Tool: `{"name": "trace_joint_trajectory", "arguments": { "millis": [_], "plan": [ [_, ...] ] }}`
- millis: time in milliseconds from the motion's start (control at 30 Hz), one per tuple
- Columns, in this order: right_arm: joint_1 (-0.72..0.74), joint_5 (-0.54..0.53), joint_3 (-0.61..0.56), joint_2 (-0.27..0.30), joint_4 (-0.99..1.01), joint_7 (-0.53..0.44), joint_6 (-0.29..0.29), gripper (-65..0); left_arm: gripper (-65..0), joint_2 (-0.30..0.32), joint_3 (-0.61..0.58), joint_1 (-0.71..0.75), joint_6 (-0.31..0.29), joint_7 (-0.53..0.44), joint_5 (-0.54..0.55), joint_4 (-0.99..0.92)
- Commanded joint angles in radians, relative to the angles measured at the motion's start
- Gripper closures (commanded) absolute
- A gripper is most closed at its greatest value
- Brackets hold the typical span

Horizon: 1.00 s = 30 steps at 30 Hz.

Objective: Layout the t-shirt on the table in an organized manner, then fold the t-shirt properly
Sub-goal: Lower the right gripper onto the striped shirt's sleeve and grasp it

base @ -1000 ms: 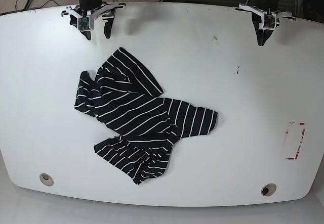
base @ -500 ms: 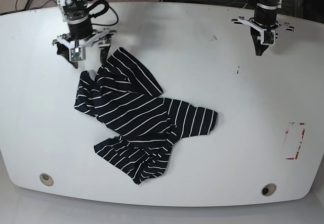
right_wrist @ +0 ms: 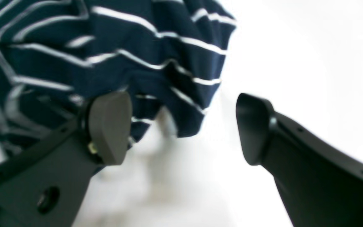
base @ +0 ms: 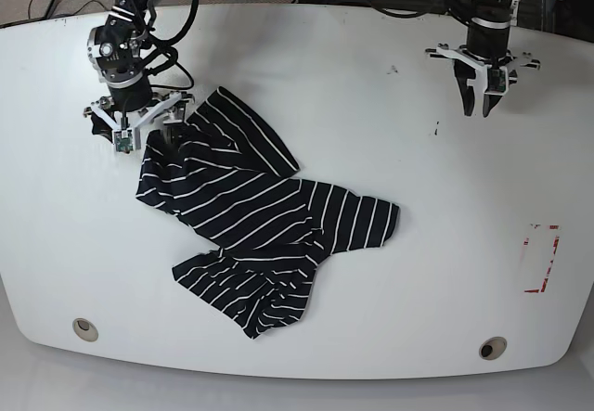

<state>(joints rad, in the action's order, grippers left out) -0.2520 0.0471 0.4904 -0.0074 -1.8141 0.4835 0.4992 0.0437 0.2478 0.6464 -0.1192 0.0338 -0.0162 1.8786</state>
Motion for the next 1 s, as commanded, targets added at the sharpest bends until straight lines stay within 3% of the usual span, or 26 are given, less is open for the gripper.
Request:
{"name": "trace_joint_trajectory", "arguments": {
  "millis": [0, 533, 967],
  "plan": [
    [0.018, -0.005, 0.009, 0.008, 0.018, -0.019, 0.014, -49.6, -21.1, -0.003, 0.003, 0.01, 0.003, -0.022, 0.022, 0.019],
    [0.112, 0.004, 0.008, 0.013, 0.176, -0.022, 0.014, -48.2, -23.2, 0.0, 0.002, -0.027, 0.003, -0.022, 0.045, 0.019],
    [0.138, 0.003, 0.009, 0.014, 0.219, -0.026, 0.014, -6.3, -23.3, 0.0, 0.0, -0.069, 0.002, -0.022, 0.045, 0.019]
  ]
}}
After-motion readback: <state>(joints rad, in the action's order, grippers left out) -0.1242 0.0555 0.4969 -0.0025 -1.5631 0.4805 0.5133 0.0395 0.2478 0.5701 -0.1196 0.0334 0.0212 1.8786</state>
